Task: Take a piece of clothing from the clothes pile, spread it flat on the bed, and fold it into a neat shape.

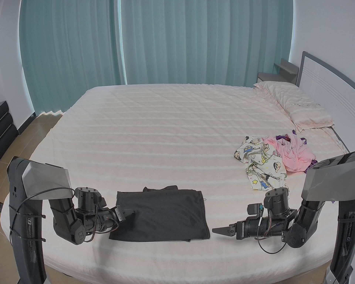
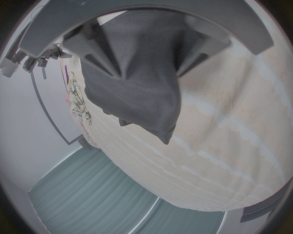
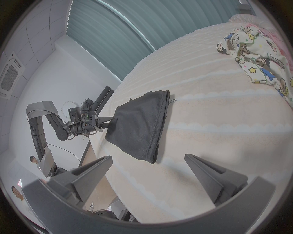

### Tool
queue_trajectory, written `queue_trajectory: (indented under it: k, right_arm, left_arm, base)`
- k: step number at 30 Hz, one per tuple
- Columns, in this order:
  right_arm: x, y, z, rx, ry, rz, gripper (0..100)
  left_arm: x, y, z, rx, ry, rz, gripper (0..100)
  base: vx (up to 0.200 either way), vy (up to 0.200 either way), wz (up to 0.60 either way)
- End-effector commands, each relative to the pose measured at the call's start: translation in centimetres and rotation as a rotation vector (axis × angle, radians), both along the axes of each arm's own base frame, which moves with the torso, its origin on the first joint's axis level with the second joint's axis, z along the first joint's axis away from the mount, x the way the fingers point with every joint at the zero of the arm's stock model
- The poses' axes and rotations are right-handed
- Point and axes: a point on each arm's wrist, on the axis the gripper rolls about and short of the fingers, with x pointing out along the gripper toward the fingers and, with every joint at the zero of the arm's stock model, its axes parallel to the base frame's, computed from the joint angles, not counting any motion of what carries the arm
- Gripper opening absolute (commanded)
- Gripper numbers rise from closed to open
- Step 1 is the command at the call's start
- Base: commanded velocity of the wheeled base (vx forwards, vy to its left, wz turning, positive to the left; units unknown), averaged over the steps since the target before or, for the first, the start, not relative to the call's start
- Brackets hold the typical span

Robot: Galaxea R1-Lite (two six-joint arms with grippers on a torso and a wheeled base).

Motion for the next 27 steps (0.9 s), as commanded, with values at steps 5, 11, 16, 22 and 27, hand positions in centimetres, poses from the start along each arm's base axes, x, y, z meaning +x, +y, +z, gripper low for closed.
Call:
queue_trajectory:
  k: [5, 11, 16, 22, 27]
  right_arm:
    - [-0.1, 0.0, -0.1, -0.002, 0.003, 0.001, 100]
    - [-0.1, 0.0, -0.1, -0.002, 0.003, 0.000, 100]
    - [-0.1, 0.0, -0.1, -0.002, 0.003, 0.000, 100]
    - [-0.1, 0.0, -0.1, -0.002, 0.003, 0.000, 100]
    - [0.0, 0.0, 0.0, 0.000, 0.003, -0.001, 100]
  left_arm:
    - [-0.1, 0.5, 0.1, 0.006, 0.002, 0.023, 0]
    - [-0.2, 1.0, 0.1, 0.021, 0.006, 0.057, 0]
    - [0.0, 1.5, 0.9, 0.016, -0.008, 0.082, 0]
    - [0.0, 1.8, 1.1, 0.006, -0.005, 0.097, 0]
    - [-0.4, 2.1, 1.0, 0.008, -0.001, 0.104, 0]
  base:
    - [0.000, 0.000, 0.00]
    - [0.000, 0.000, 0.00]
    - [0.000, 0.000, 0.00]
    - [0.000, 0.000, 0.00]
    - [0.000, 0.120, 0.00]
